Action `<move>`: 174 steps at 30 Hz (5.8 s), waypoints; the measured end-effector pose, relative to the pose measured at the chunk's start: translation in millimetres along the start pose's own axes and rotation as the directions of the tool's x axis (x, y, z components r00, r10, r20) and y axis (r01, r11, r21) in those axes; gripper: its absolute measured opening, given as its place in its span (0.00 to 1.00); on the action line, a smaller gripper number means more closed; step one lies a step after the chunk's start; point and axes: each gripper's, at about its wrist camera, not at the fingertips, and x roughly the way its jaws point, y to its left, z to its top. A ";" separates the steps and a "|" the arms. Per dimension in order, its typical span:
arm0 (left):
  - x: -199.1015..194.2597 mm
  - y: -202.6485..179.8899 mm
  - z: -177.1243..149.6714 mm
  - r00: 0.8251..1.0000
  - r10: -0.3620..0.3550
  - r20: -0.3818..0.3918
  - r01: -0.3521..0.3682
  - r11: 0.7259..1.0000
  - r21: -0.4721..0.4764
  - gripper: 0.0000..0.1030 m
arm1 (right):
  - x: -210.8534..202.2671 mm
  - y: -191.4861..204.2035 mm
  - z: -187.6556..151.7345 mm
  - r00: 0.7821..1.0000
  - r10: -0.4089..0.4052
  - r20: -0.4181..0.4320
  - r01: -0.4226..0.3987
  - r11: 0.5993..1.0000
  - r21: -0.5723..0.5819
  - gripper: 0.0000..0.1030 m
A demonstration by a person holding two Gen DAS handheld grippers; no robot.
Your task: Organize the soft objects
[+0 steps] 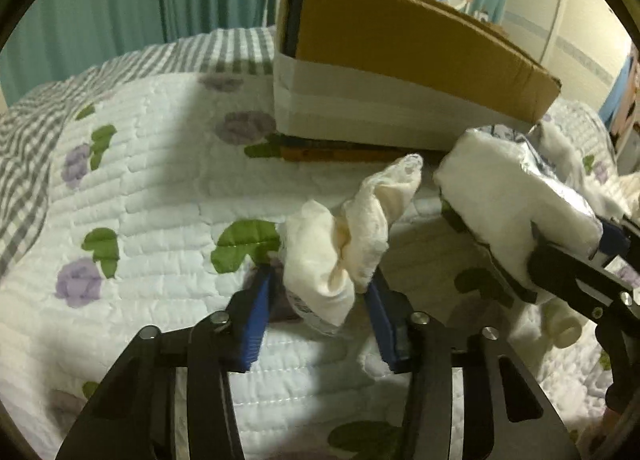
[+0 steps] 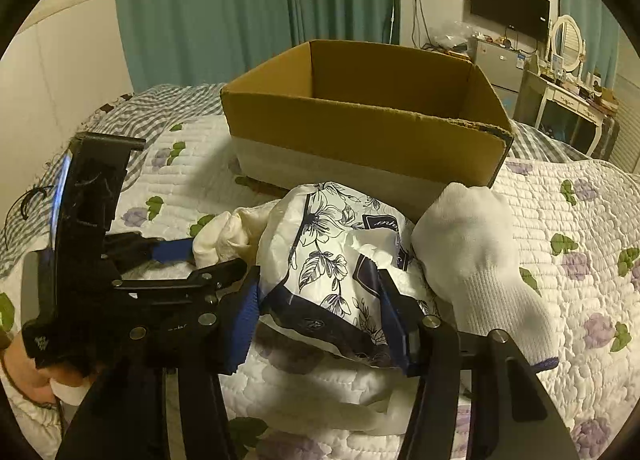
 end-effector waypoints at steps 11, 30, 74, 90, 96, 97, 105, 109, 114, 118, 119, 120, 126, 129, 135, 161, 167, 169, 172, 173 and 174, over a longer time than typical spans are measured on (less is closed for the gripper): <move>-76.8 -1.2 -9.8 0.996 0.016 0.090 -0.015 1.000 -0.011 0.29 | -54.2 6.7 2.6 0.995 0.036 0.093 -0.037 0.999 0.017 0.50; -128.5 -24.6 8.5 0.968 0.128 0.217 -0.142 0.988 0.051 0.74 | -161.0 2.6 29.5 0.967 0.059 0.249 -0.070 0.997 0.036 0.51; -21.3 -35.5 157.5 0.972 0.028 0.233 -0.054 0.993 0.103 0.66 | -0.6 -75.9 173.9 0.969 0.057 0.242 -0.061 0.998 0.010 0.55; -132.7 -70.9 120.9 0.925 0.111 0.364 -0.182 0.969 0.167 0.83 | -118.6 -84.6 171.5 0.956 -0.088 0.279 0.084 0.996 0.026 0.99; -184.7 -73.3 86.6 0.916 0.114 0.384 -0.179 0.974 0.138 0.83 | -190.8 -60.1 136.7 0.936 -0.191 0.296 0.207 0.978 -0.026 0.99; -187.8 -70.8 81.6 0.917 0.119 0.380 -0.180 0.975 0.127 0.83 | -196.9 -58.9 130.2 0.938 -0.179 0.295 0.195 0.981 -0.023 0.99; -168.4 -55.2 19.4 0.939 0.103 0.328 -0.130 0.990 0.062 0.83 | -177.3 -43.3 42.6 0.981 -0.114 0.159 0.118 0.993 -0.018 0.99; -135.3 -45.0 -9.9 0.943 0.132 0.304 -0.145 0.989 0.020 0.83 | -132.6 -42.3 -4.1 0.995 -0.069 0.072 0.063 0.995 0.080 0.99; -90.6 -36.4 -32.9 0.963 0.166 0.211 -0.182 0.981 0.061 0.83 | -76.4 -47.0 -48.3 0.999 -0.044 -0.028 0.049 0.975 0.216 0.99; -76.1 -31.7 -37.1 0.967 0.183 0.178 -0.201 0.975 0.094 0.83 | -38.1 -50.9 -59.2 0.990 -0.044 -0.133 0.076 0.965 0.249 0.99; -74.6 -30.8 -36.8 0.970 0.172 0.174 -0.190 0.977 0.093 0.83 | -33.4 -51.1 -59.7 0.990 -0.043 -0.137 0.077 0.964 0.256 0.99; -73.4 -30.5 -36.5 0.972 0.163 0.171 -0.180 0.979 0.092 0.83 | -28.8 -51.0 -59.9 0.989 -0.042 -0.141 0.078 0.963 0.259 0.99; -66.5 -31.0 -40.6 0.978 0.153 0.145 -0.169 0.980 0.102 0.83 | 2.1 -47.2 -60.1 0.973 -0.088 -0.214 0.136 0.965 0.224 0.80; -67.6 -31.1 -41.0 0.978 0.145 0.150 -0.161 0.982 0.101 0.83 | 2.1 -47.8 -62.6 0.971 -0.105 -0.214 0.153 0.963 0.222 0.60; -66.6 -32.7 -43.6 0.977 0.154 0.149 -0.171 0.979 0.110 0.83 | -2.9 -53.1 -64.5 0.970 -0.124 -0.210 0.172 0.958 0.230 0.33; -66.1 -55.2 -46.7 0.978 0.161 0.130 -0.178 0.976 0.128 0.83 | -49.3 -53.9 -60.6 0.995 0.036 -0.096 -0.013 0.973 0.230 0.32; -59.7 -42.9 -48.1 0.983 0.149 0.112 -0.160 0.982 0.097 0.83 | -30.7 -46.0 -59.1 0.993 0.008 -0.121 0.015 0.982 0.187 0.60; -58.1 -37.1 -48.1 0.984 0.148 0.103 -0.156 0.985 0.079 0.83 | -18.1 -45.1 -58.4 0.990 -0.011 -0.144 0.037 0.983 0.179 0.60; -58.8 -31.2 -47.7 0.984 0.145 0.100 -0.152 0.986 0.066 0.83 | -3.6 -44.0 -62.3 0.980 -0.052 -0.194 0.083 0.984 0.157 0.33; -60.2 -30.1 -47.5 0.984 0.145 0.102 -0.152 0.986 0.063 0.83 | -2.9 -43.7 -63.4 0.978 -0.068 -0.196 0.099 0.984 0.148 0.32; -61.6 -30.0 -47.0 0.984 0.146 0.106 -0.153 0.986 0.061 0.83 | -4.9 -43.5 -63.8 0.980 -0.068 -0.187 0.096 0.984 0.148 0.30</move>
